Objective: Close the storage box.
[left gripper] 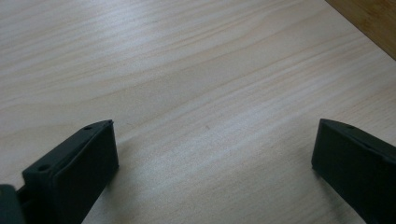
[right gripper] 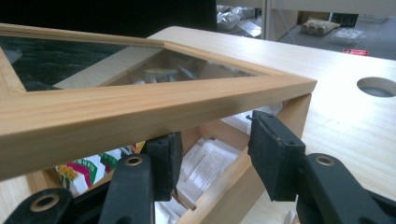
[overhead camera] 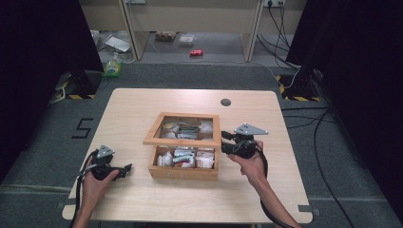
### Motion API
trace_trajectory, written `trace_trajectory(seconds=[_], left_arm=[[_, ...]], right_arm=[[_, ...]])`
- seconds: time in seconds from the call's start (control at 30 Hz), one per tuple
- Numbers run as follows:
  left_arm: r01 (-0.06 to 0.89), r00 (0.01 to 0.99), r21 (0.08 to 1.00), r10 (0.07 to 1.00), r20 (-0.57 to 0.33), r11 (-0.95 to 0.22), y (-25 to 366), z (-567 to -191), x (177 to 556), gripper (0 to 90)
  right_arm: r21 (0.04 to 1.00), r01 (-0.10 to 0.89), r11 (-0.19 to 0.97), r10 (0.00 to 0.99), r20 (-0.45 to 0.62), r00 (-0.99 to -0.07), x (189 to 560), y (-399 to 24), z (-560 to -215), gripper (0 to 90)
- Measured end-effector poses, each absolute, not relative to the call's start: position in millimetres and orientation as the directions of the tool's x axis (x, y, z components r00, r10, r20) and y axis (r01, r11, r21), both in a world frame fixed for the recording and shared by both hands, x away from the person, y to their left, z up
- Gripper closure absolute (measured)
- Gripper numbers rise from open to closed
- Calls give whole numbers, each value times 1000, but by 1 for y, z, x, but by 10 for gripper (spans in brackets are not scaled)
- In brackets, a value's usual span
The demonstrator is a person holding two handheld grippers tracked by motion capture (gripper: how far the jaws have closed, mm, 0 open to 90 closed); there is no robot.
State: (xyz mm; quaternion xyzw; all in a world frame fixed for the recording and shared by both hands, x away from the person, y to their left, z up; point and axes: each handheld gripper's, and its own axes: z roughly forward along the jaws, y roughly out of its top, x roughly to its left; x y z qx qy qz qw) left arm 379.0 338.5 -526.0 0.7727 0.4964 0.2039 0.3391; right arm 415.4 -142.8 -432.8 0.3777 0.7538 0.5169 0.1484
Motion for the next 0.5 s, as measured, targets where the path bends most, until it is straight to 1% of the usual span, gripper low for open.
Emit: trace_trajectory(seconds=[0.1, 0.27, 0.5], left_arm=[[629, 424, 727, 905, -22, -277, 338, -526, 379, 0], [629, 424, 726, 905, -21, -277, 338, -526, 379, 0], [629, 423, 726, 906, -22, -276, 338, -526, 379, 0]], right_arm=[[887, 423, 186, 723, 168, -670, 414, -143, -436, 547], [886, 412, 213, 731, 135, -669, 410, -142, -440, 547], [876, 427, 222, 740, 134, -659, 406, -144, -448, 548]])
